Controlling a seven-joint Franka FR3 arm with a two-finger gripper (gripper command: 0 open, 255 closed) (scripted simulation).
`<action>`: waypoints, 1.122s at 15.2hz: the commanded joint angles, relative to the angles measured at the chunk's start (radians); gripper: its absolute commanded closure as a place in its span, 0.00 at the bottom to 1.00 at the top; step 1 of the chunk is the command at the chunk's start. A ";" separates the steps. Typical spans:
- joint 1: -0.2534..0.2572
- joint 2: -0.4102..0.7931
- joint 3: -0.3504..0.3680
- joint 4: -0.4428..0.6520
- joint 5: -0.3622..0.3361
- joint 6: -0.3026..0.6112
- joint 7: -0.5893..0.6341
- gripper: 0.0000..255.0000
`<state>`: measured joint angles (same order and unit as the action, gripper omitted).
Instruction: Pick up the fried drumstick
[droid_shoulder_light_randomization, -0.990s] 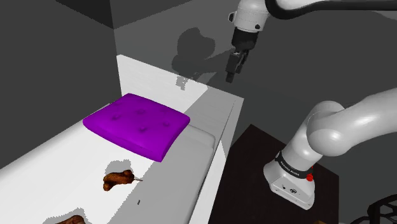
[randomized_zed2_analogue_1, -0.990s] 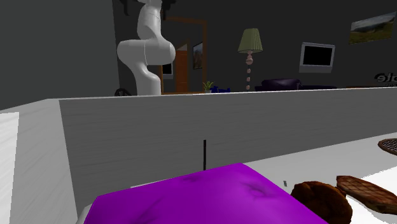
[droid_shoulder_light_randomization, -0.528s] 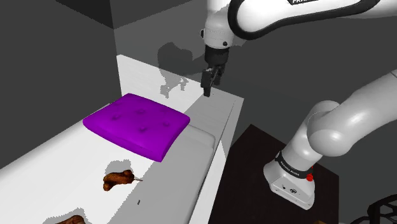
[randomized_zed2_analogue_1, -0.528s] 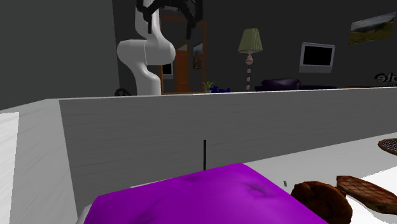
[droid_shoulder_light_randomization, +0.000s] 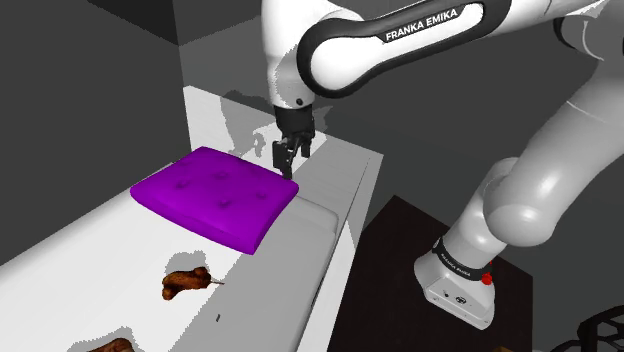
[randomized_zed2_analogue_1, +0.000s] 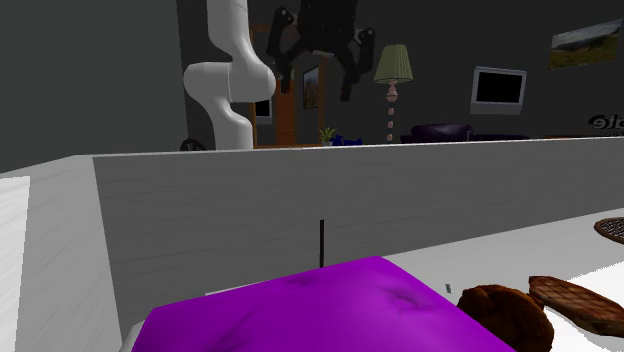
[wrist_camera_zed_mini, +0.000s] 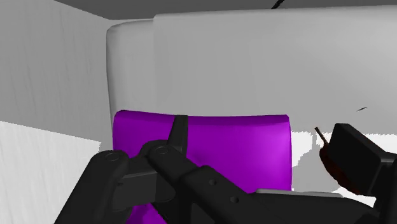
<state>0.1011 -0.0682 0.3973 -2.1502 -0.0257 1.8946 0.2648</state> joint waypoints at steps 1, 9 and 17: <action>0.012 0.091 0.019 0.054 -0.032 0.009 0.039 0.00; 0.110 0.438 0.042 0.302 -0.158 -0.009 0.173 0.00; 0.254 0.788 0.014 0.643 -0.245 -0.097 0.237 0.00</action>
<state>0.3363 0.6737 0.4162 -1.5560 -0.2609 1.8112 0.4969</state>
